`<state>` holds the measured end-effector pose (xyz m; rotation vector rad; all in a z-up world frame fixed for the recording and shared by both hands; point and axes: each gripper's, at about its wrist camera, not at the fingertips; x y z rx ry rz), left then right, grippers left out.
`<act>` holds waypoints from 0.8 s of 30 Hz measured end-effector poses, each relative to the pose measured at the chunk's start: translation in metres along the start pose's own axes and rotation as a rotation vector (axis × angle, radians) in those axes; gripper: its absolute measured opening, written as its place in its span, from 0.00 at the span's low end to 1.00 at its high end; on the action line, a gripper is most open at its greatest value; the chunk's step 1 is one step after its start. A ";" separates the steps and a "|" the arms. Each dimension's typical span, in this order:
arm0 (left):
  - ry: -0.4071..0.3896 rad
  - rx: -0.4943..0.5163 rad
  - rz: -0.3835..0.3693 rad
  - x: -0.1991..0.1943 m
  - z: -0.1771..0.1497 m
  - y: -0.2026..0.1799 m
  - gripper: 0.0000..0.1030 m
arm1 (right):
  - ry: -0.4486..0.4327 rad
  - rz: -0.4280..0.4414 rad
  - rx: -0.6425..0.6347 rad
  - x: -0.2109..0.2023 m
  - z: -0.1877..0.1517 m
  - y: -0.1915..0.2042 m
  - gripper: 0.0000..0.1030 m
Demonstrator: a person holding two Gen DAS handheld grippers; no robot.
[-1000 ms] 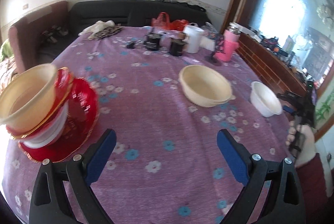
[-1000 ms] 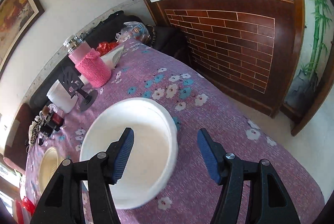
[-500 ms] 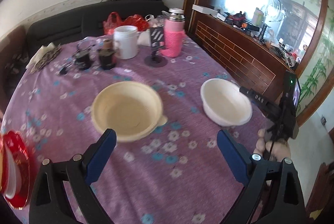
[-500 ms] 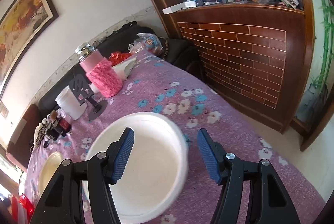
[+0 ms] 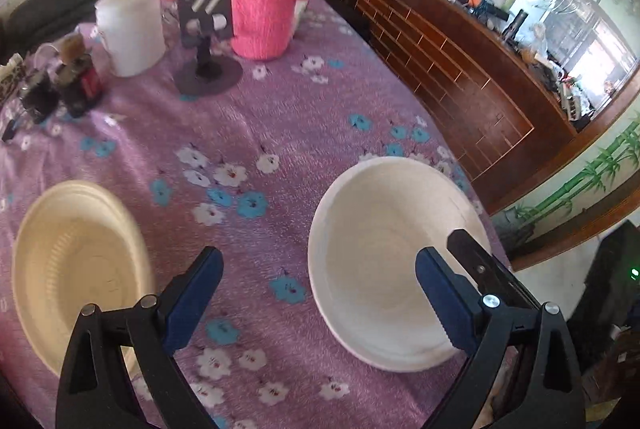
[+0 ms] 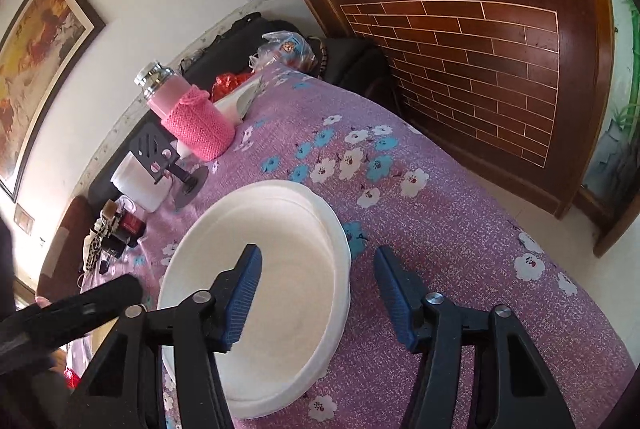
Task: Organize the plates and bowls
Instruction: 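Move both grippers to the rim of the white plastic bowl, then close both grippers on the white bowl rim and lift it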
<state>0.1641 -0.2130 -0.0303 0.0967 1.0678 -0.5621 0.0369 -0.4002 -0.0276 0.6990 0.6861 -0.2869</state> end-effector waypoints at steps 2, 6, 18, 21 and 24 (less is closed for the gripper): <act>0.023 -0.011 -0.014 0.012 0.001 -0.002 0.91 | 0.007 -0.016 0.001 0.002 0.000 -0.001 0.57; 0.092 -0.010 -0.041 0.035 -0.001 -0.007 0.61 | 0.027 -0.023 0.006 0.004 -0.002 -0.003 0.56; 0.095 0.038 -0.017 0.045 -0.010 -0.020 0.18 | 0.085 -0.053 -0.012 0.016 -0.009 0.000 0.16; 0.063 0.023 -0.023 0.032 -0.010 -0.014 0.17 | 0.043 -0.003 -0.008 0.007 -0.008 0.001 0.15; 0.013 0.016 -0.009 0.012 -0.016 -0.007 0.17 | -0.009 0.032 -0.078 -0.004 -0.012 0.016 0.15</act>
Point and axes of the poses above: each gripper's, at about its wrist camera, not at the fingertips, and x roughly the way its jaws point, y to its left, z to its top, and after that the axes turned 5 degrees about x, right-handed
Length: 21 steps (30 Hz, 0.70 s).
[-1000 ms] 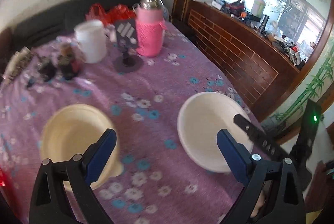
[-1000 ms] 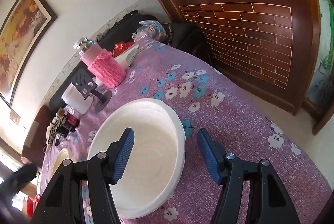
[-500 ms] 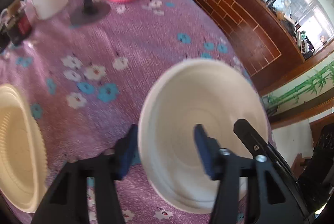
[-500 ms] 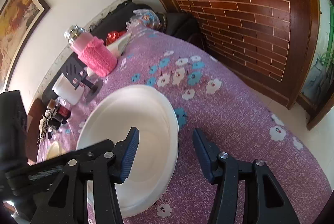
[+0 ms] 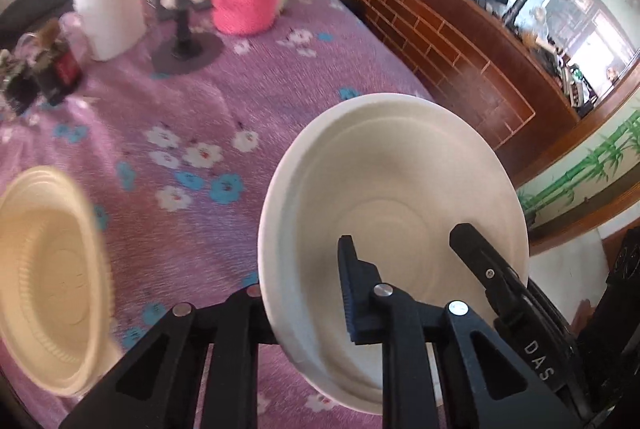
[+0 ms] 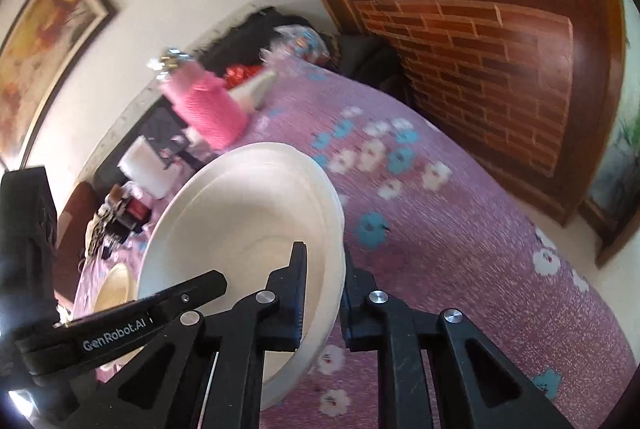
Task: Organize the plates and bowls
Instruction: 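Close both grippers on the white bowl rim and lift it, then carry the white bowl onto the stack and open both grippers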
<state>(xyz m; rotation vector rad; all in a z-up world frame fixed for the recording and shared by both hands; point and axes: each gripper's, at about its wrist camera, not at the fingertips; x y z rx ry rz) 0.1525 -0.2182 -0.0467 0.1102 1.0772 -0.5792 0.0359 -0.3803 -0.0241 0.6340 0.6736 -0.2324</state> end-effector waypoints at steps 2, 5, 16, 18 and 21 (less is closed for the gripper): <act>-0.027 -0.013 -0.003 -0.013 -0.005 0.006 0.17 | -0.030 0.018 -0.047 -0.006 -0.003 0.012 0.15; -0.054 -0.046 -0.013 -0.033 -0.018 0.018 0.17 | -0.063 0.052 -0.110 -0.013 -0.009 0.028 0.15; -0.178 -0.151 0.027 -0.129 -0.071 0.086 0.17 | -0.004 0.221 -0.164 -0.050 -0.046 0.110 0.15; -0.234 -0.177 0.039 -0.156 -0.084 0.103 0.17 | 0.002 0.245 -0.205 -0.059 -0.054 0.135 0.15; -0.307 -0.211 0.060 -0.191 -0.106 0.126 0.17 | 0.022 0.284 -0.259 -0.069 -0.070 0.172 0.15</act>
Point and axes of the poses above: each gripper's, at about its wrist camera, not at the fingertips, and x roughly the way its jaws point, y to its left, z to its top, and after that the axes turned 5 degrees about x, right-handed
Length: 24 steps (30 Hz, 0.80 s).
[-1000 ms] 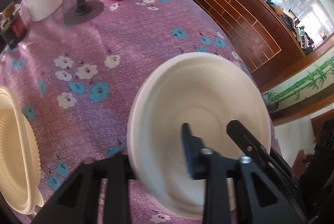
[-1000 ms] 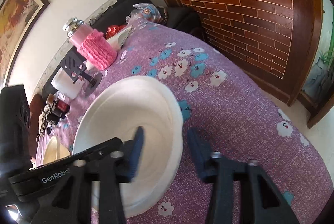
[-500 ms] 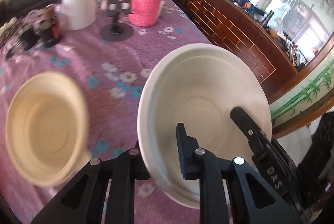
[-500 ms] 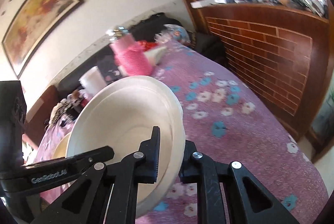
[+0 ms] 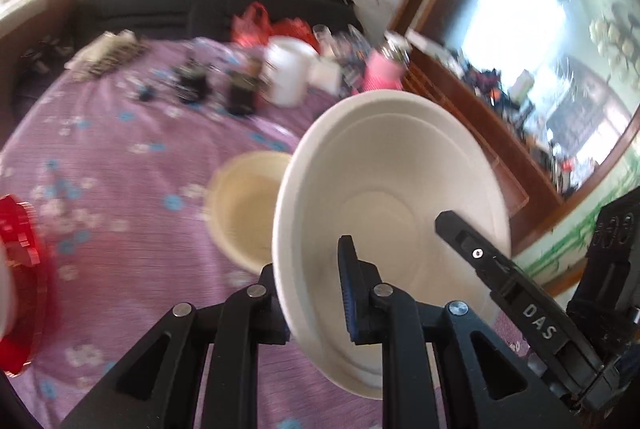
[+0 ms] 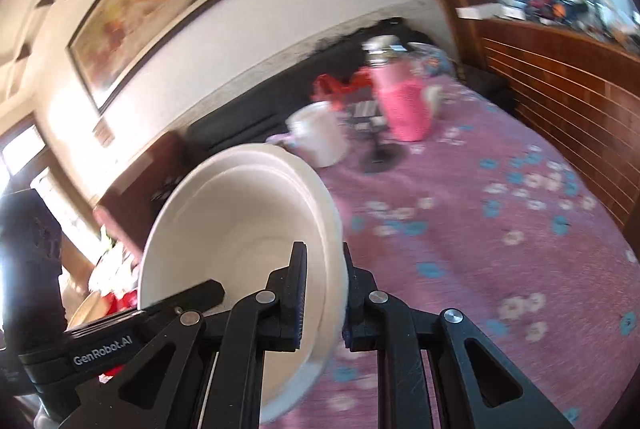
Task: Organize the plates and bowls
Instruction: 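Carry the white bowl onto the stack and open both grippers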
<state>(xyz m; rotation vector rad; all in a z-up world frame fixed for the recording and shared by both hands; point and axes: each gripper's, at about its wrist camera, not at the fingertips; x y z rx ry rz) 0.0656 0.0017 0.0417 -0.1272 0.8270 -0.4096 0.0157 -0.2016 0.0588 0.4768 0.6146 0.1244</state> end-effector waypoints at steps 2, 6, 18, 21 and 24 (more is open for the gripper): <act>-0.029 -0.031 0.015 -0.023 -0.004 0.023 0.17 | 0.020 0.027 -0.030 0.003 -0.005 0.028 0.15; -0.064 -0.103 0.043 -0.060 -0.013 0.070 0.17 | 0.069 0.094 -0.090 0.013 -0.016 0.086 0.15; -0.179 -0.263 0.277 -0.173 -0.037 0.206 0.18 | 0.166 0.272 -0.335 0.053 -0.067 0.274 0.15; -0.185 -0.303 0.323 -0.188 -0.041 0.234 0.18 | 0.197 0.291 -0.394 0.067 -0.085 0.310 0.15; -0.174 -0.340 0.353 -0.194 -0.045 0.258 0.18 | 0.236 0.298 -0.430 0.084 -0.099 0.332 0.15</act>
Point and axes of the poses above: each gripper's, at about its wrist camera, not at the fingertips, and x roughly the way its jaws point, y to its left, z to its top, and after that the axes turned 5 degrees about x, right-handed
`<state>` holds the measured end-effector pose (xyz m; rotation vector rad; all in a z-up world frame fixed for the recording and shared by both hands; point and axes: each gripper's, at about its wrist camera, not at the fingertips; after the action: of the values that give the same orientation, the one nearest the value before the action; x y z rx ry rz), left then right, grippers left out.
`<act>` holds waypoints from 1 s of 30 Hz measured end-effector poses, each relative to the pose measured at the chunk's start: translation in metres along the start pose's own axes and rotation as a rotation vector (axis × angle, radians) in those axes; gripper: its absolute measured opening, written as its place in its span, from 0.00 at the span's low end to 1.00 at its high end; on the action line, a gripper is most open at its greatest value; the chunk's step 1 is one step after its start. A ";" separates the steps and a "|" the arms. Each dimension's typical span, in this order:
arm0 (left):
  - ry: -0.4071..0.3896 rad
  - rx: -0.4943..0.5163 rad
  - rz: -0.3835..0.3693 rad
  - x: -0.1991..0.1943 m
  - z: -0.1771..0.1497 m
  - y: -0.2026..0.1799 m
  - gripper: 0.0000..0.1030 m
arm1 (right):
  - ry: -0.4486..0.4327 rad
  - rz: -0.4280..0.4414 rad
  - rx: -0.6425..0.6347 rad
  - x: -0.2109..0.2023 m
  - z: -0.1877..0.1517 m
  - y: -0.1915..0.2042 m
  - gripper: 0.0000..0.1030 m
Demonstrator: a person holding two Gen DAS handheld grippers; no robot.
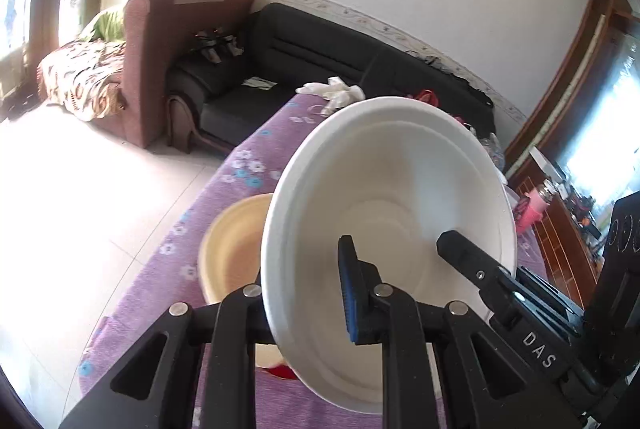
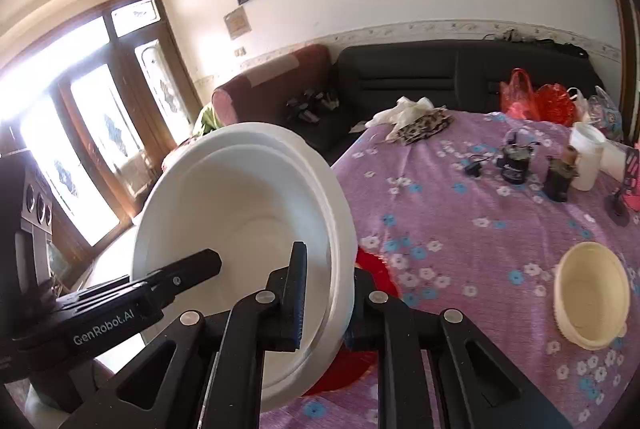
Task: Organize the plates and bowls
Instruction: 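Carry the white bowl onto the stack and open both grippers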
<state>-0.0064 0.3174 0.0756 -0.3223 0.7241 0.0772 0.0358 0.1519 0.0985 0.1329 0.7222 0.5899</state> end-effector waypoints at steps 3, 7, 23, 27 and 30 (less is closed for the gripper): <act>0.025 -0.025 0.009 0.010 0.001 0.016 0.18 | 0.045 0.005 -0.004 0.021 -0.003 0.012 0.15; 0.046 -0.035 0.017 0.029 0.004 0.026 0.18 | 0.090 -0.003 0.007 0.042 -0.005 0.010 0.15; 0.068 -0.068 0.026 0.039 -0.003 0.043 0.38 | 0.136 -0.048 -0.008 0.081 -0.013 0.012 0.16; 0.035 -0.053 0.012 0.027 -0.004 0.037 0.58 | 0.124 -0.052 -0.007 0.082 -0.014 0.013 0.19; -0.025 -0.055 0.024 0.013 -0.002 0.035 0.74 | 0.111 -0.035 0.006 0.080 -0.014 0.012 0.31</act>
<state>-0.0043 0.3500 0.0565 -0.3644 0.7025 0.1234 0.0689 0.2043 0.0455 0.0937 0.8324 0.5643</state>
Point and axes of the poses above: each gripper's, at about its wrist camera, not at the fingertips, and x roughly the way its jaws point, y to its left, z to its top, and after that the axes turned 5 degrees about x, right-handed
